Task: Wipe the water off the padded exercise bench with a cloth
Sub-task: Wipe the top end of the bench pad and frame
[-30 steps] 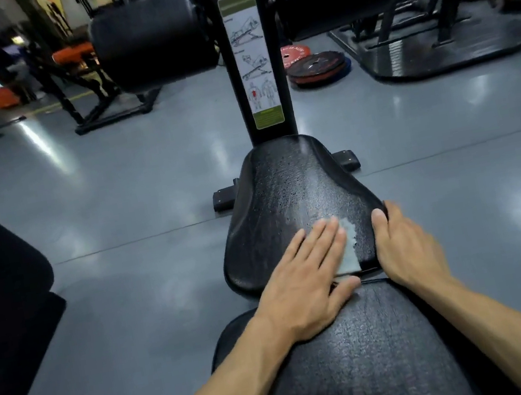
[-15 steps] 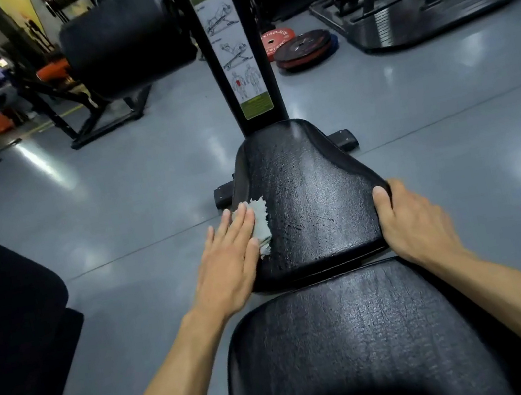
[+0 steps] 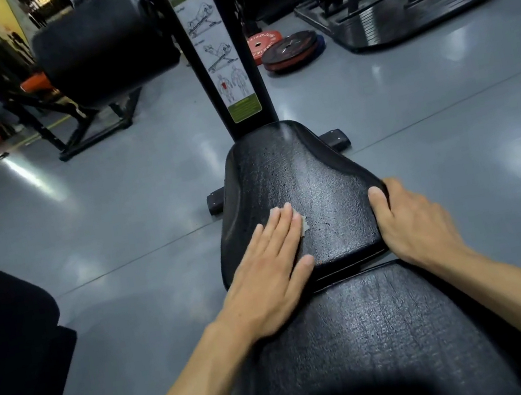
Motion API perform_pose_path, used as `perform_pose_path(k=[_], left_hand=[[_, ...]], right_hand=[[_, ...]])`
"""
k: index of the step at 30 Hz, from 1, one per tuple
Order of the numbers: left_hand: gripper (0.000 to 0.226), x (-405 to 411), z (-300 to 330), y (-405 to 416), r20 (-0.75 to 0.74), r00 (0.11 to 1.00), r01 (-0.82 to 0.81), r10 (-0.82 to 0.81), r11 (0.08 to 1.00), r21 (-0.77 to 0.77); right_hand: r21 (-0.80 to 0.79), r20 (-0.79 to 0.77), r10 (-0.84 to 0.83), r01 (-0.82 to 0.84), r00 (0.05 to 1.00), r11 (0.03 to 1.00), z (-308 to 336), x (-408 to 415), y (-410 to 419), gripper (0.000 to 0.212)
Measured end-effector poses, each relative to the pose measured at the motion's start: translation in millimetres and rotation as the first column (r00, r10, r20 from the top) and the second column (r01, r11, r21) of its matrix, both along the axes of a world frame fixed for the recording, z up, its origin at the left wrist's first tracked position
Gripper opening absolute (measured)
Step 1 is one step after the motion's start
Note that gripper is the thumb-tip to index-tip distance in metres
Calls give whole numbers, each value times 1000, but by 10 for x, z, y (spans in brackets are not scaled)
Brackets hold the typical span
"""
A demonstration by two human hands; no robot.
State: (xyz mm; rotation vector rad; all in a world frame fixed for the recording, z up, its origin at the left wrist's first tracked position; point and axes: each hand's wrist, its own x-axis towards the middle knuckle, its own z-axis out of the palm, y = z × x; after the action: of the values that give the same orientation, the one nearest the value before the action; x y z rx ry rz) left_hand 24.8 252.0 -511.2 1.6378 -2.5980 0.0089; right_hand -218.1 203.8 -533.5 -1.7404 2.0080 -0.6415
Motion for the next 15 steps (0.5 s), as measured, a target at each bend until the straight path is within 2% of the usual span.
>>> perform_pose_path(k=[2,6,7,8,10,12,14,15], left_hand=[[69,161,-1,-206,0,1000,5,-5,1000,-18],[80,213,26,-603,-118,962,-243,245,970,26],[80,145,39,-631,-114,960,-253,254,967,25],[79,61,52,-608,-84,975,-207,208,978,17],[74,-109,64,-453,11,1000,18,-17,1000,-9],[69,-136,83,-347,108,967,231,-229,973,-6],[68,-5,108,-498,158,951,269,-265,963,-9],[70,70,122,-606,140,970,203,-199,979,-14]], right_hand=[[2,0,2,-2,1000,1000,-5,0,-11,49],[-5,-2,7,-7,1000,1000,-20,-1,-20,48],[-6,0,8,-8,1000,1000,-23,-1,-24,48],[-4,6,9,-9,1000,1000,-26,0,-26,48],[0,12,10,-10,1000,1000,-25,0,-24,49],[3,11,10,-10,1000,1000,-21,-2,-21,48],[4,18,14,-14,1000,1000,-21,-4,-22,47],[7,20,15,-15,1000,1000,-22,-4,-22,46]])
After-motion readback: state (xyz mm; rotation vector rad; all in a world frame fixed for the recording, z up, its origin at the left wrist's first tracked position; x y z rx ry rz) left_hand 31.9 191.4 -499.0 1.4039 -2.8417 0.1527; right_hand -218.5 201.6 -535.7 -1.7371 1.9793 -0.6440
